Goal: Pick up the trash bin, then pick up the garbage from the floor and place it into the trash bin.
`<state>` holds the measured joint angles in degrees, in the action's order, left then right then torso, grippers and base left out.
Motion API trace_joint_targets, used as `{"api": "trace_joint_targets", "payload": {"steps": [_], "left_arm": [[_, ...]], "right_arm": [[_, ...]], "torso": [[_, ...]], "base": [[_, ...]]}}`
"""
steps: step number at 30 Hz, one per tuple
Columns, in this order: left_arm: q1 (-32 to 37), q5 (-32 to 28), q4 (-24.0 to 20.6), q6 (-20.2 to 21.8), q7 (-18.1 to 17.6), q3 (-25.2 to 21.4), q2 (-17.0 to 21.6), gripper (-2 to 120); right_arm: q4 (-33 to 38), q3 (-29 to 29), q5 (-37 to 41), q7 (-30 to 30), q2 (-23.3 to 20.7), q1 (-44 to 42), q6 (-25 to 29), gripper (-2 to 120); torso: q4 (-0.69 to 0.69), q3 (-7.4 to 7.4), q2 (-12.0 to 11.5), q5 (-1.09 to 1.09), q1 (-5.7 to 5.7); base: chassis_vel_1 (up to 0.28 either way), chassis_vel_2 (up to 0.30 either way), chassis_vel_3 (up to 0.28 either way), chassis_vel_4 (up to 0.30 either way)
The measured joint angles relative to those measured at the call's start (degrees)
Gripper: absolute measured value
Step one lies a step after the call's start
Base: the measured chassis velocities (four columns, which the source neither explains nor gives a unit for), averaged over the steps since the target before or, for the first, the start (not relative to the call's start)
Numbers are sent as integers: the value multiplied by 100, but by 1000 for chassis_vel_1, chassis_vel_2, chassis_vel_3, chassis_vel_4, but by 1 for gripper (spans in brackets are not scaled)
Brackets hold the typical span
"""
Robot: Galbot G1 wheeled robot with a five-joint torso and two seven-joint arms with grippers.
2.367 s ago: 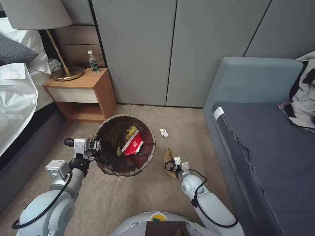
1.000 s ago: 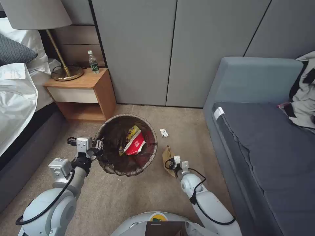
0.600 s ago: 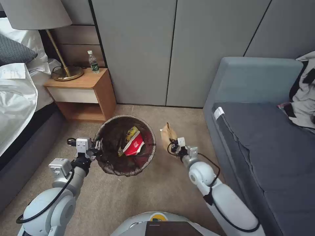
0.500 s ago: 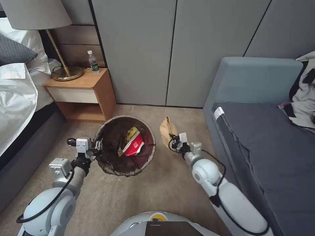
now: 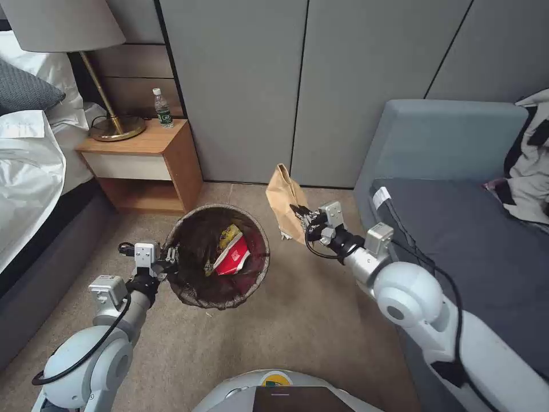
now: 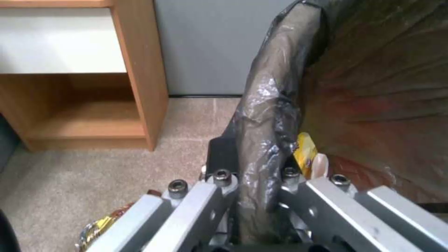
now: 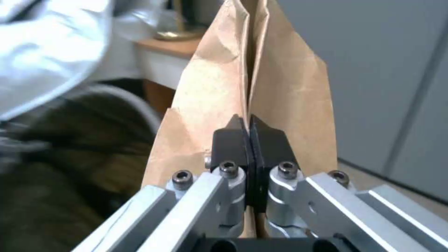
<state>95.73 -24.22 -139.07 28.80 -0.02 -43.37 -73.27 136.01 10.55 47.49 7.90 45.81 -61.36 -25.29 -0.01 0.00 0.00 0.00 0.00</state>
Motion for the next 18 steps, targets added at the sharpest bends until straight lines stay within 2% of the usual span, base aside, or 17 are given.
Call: {"api": "trace_joint_targets", "payload": {"steps": [4,10,18], "left_arm": [[1,20,-16,33,0,15,-7,2],[7,39,-38,43,0,21,-8,2],[-15,74,-85,86,0,53,-23,2]], "right_arm": [[171,-203,307,-268,-110,359,-10,0],[146,-564,334,-688,-16,709,-84,0],[-82,-1618,172,-787,343,1294,-174,0]], "torso": [[1,0,0,0,0],[1,0,0,0,0],[0,0,0,0,0]], "base": [[0,0,0,0],[0,0,0,0],[0,0,0,0]]}}
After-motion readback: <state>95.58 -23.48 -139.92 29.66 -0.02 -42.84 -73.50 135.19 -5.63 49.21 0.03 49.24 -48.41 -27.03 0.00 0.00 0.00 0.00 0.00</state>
